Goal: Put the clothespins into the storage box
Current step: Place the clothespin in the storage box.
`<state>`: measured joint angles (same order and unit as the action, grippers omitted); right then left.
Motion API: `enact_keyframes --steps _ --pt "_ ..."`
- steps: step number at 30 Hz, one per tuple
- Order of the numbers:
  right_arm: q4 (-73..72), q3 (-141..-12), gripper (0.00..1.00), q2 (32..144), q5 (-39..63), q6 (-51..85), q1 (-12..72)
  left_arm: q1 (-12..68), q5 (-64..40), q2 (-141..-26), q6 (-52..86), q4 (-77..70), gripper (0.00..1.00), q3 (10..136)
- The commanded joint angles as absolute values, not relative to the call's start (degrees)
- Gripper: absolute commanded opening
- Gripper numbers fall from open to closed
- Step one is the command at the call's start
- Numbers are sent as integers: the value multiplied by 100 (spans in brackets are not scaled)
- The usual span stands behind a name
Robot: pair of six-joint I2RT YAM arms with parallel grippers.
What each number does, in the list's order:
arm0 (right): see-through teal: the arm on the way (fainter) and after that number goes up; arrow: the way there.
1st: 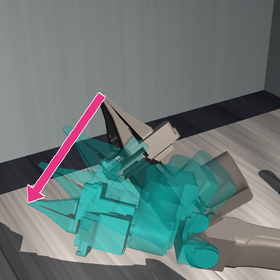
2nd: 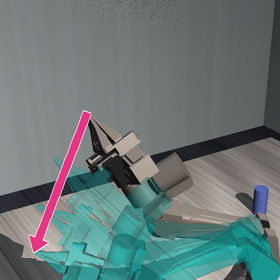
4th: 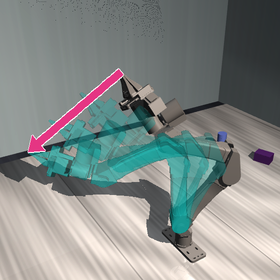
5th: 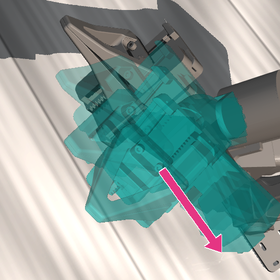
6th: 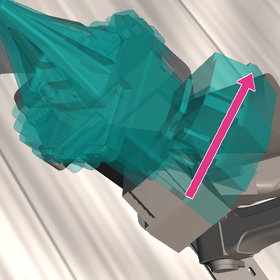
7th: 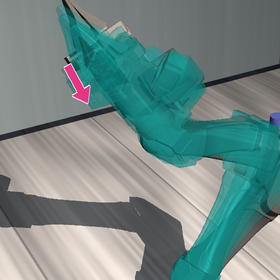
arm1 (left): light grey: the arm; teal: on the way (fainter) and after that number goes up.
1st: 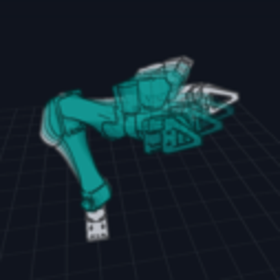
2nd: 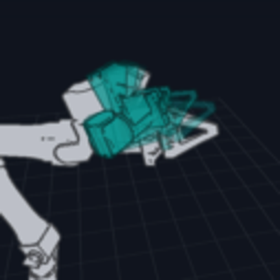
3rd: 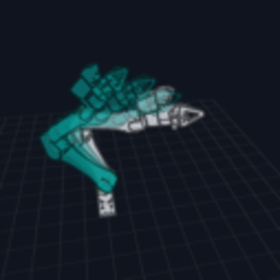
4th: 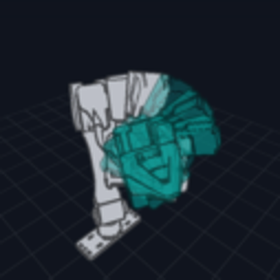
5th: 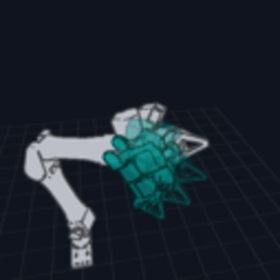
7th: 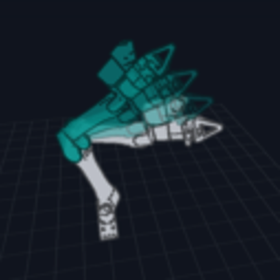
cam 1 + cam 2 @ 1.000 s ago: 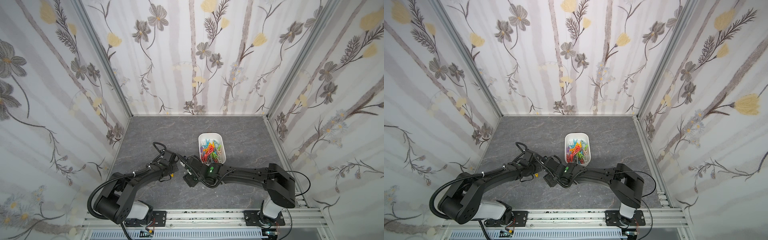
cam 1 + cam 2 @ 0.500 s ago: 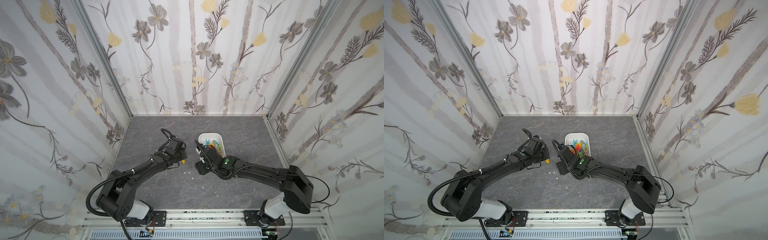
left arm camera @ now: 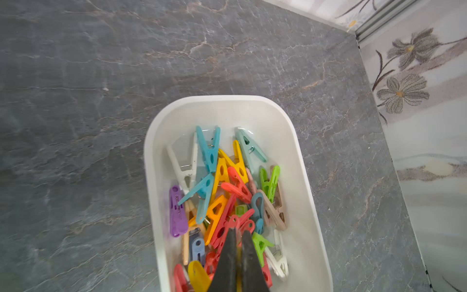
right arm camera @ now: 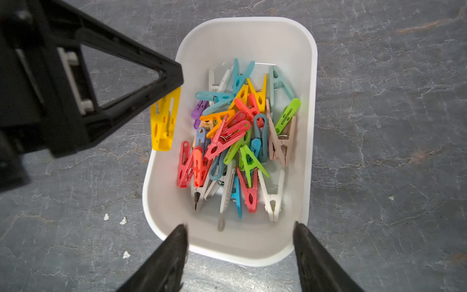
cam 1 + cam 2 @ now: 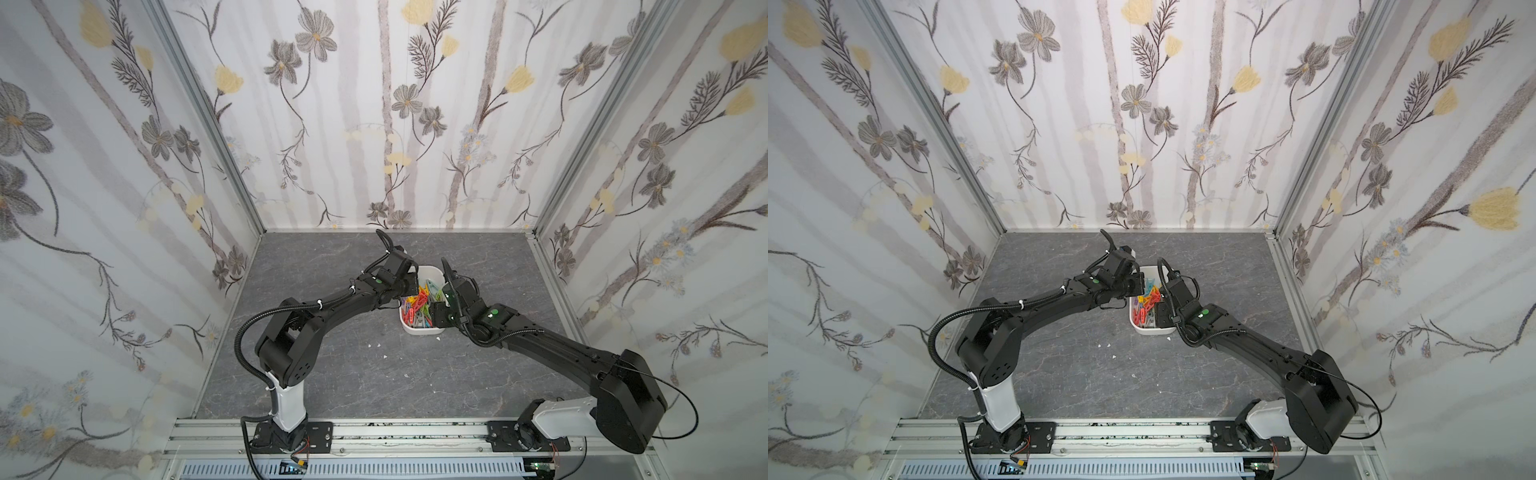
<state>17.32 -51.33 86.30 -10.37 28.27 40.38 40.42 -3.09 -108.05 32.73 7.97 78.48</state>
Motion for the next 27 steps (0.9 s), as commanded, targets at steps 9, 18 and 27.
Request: enact_keyframes --steps 9,18,27 --pt "1363 -4767 68 8477 -730 3183 3648 4118 -216 -11543 2492 636 8 8567" --pt "1339 -4779 68 8382 -829 3207 3610 4123 246 -10390 1801 267 47 8020" --pt "956 -4822 72 7976 -1254 2996 3446 4118 944 -8371 1281 -580 63 6181"
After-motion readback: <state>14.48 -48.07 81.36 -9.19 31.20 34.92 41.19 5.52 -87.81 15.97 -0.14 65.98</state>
